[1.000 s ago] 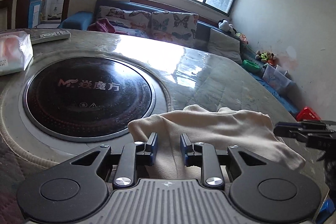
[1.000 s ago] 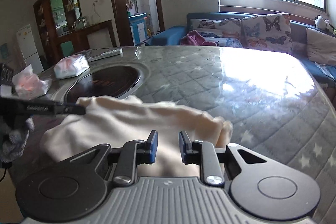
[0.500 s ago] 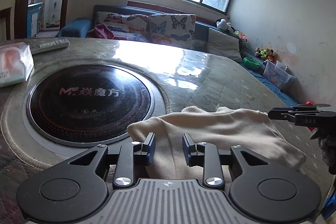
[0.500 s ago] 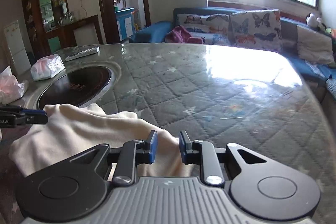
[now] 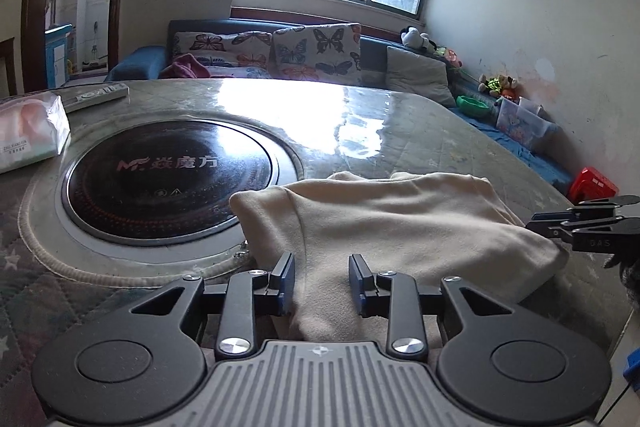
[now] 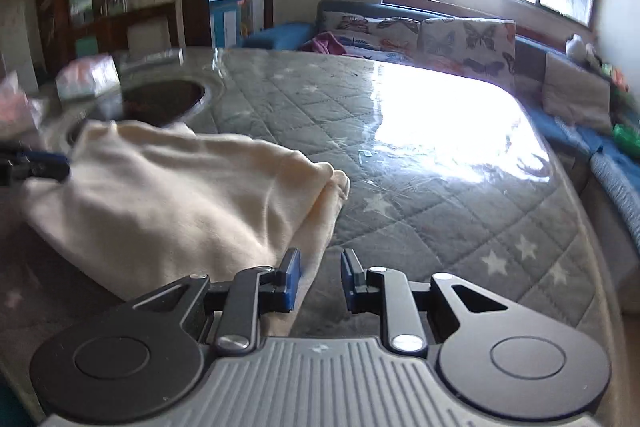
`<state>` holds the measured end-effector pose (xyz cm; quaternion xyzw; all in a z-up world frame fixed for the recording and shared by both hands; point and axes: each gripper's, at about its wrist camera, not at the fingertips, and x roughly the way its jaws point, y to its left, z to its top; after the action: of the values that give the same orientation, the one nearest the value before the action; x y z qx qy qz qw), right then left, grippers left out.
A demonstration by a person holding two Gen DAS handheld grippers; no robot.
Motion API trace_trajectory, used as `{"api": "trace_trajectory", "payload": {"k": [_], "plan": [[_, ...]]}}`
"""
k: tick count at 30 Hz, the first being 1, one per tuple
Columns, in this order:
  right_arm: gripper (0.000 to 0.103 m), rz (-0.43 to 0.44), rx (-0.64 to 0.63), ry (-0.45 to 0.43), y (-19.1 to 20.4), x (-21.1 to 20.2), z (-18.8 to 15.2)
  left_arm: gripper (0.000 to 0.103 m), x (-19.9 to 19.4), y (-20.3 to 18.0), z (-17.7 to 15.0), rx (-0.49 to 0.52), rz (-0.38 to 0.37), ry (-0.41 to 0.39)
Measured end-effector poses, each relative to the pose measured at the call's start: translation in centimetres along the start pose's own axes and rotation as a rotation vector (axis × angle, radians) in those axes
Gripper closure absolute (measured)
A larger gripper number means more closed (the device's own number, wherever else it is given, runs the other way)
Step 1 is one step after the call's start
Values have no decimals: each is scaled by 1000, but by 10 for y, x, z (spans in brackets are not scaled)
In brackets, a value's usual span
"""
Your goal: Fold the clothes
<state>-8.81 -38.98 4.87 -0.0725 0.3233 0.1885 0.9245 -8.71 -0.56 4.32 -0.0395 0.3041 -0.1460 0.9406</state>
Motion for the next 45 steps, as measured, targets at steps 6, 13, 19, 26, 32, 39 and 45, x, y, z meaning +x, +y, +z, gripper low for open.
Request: {"api": "trace_trajectory", "payload": {"k": [6, 13, 19, 26, 32, 39, 45], "plan": [[83, 18, -42, -27, 12, -15, -9, 69, -4, -1, -10, 6, 22, 3], [82, -40, -35, -31, 9, -33, -21, 62, -17, 6, -15, -6, 38, 5], [80, 3, -49, -54, 17, -40, -18, 62, -26, 3, -15, -24, 17, -2], [76, 2, -30, -3, 11, -32, -24, 62, -24, 13, -28, -53, 41, 56], [74, 15, -40, -3, 13, -32, -19, 61, -29, 20, -31, -100, 50, 48], [74, 16, -67, 7, 17, -33, -15, 62, -39, 25, -29, -152, 28, 43], [73, 70, -147, -7, 35, -33, 6, 62, -36, 26, -28, -158, 29, 54]]}}
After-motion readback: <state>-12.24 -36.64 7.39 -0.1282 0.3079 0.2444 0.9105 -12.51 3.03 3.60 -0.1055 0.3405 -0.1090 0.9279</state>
